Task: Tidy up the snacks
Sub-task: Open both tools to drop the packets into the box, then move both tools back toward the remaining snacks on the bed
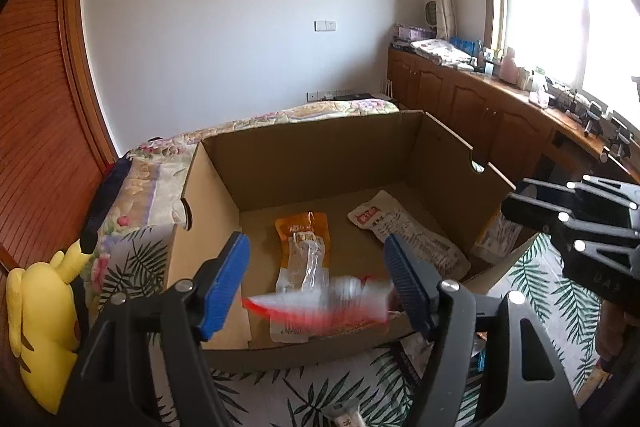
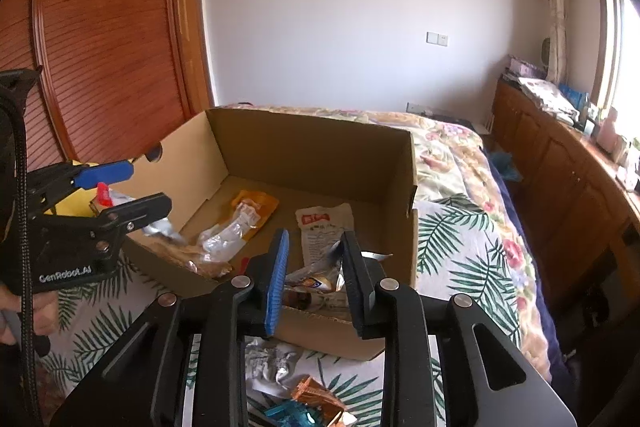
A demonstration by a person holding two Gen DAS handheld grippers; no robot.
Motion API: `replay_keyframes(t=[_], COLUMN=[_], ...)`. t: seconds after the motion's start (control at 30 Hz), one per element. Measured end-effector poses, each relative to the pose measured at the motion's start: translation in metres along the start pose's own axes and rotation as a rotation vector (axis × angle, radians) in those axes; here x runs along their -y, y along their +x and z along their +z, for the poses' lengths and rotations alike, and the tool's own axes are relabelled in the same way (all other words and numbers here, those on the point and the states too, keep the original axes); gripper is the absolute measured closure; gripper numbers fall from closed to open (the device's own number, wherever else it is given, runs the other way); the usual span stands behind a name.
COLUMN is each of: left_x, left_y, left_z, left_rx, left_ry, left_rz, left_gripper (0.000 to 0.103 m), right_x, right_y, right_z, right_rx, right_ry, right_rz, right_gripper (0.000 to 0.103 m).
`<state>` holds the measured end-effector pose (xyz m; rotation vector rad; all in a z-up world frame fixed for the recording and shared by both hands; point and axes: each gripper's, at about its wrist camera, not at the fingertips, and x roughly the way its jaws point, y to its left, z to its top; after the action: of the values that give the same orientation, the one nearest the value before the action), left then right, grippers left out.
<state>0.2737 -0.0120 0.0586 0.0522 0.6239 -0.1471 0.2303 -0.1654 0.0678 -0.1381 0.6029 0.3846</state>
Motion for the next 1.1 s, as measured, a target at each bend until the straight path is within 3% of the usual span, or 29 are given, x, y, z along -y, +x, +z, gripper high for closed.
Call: replay_keyframes(t=[0.07,0.2,0.73,1.1], left_x=[-0.001,0.001,0.009,0.011], left_y=[-0.001,-0.002,-0.044,-0.064], left_z=[0.002,0.001,-0.023,-0.058], left_rx=[0.005,0.007,0.026,0.010], left_ry=[-0.008,-0.008,0.042,0.061], left_rz=[-0.006,-0.009,-0.071,-0.121], left_gripper=[0.030,0.028,0.027,0.027], right_x=[0.000,0.001,-0.004,-0.009], right_y=[0.000,-0.001,-0.044,-0.064], right_z=[0.000,0.001,-0.018,-0.062], right_rx=[-0.002,0.002,0.063,0.037], right_ry=[-0.006,0.000,-0.011,-0.050], right_rz=[0.002,-0.001,0.088,0.133], right_gripper=[0.075,0.057,0.057,0.057])
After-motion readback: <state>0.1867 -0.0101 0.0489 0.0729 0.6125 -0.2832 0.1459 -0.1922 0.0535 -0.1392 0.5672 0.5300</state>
